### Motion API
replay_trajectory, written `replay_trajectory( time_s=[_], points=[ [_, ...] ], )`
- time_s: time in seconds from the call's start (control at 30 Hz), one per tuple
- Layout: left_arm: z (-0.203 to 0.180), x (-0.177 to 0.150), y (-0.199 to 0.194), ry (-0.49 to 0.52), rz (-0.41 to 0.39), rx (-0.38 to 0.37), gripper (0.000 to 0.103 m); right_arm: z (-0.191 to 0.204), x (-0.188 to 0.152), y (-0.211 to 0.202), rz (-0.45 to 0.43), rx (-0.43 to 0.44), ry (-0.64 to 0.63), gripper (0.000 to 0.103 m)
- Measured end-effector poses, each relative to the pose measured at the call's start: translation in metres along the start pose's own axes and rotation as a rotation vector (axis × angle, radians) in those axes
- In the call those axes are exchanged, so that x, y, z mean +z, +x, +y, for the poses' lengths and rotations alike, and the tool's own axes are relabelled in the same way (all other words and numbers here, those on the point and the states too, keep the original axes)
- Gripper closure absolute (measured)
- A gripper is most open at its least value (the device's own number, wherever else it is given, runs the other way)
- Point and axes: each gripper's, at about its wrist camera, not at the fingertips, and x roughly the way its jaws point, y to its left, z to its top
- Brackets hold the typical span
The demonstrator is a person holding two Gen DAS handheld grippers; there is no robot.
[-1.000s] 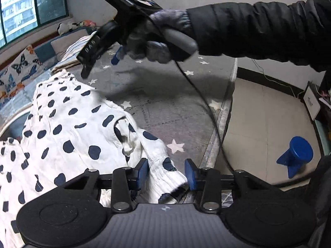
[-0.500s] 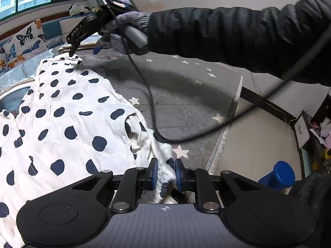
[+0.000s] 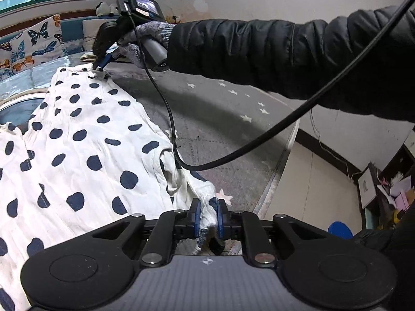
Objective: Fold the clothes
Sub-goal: 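Grasp the trouser leg hem with the left gripper while the right gripper grasps the waistband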
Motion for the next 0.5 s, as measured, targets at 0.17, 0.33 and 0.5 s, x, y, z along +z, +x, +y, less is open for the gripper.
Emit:
replay_trajectory(
  time_s=[0.17,0.33,0.5],
  points=[
    [0.001,-0.001,-0.013,-0.025,-0.041,0.002,0.09,0.003,0.008,-0.014,-0.042,0.007,0.029,0.1],
    [0.002,-0.003,-0.018,-0.034,-0.058,0.015,0.09,0.011,0.015,-0.019,-0.047,-0.001,0.033,0.094],
    [0.003,-0.004,-0.018,-0.037,-0.054,0.013,0.09,0.015,0.008,-0.006,-0.007,-0.05,-0.011,0.08]
  ],
)
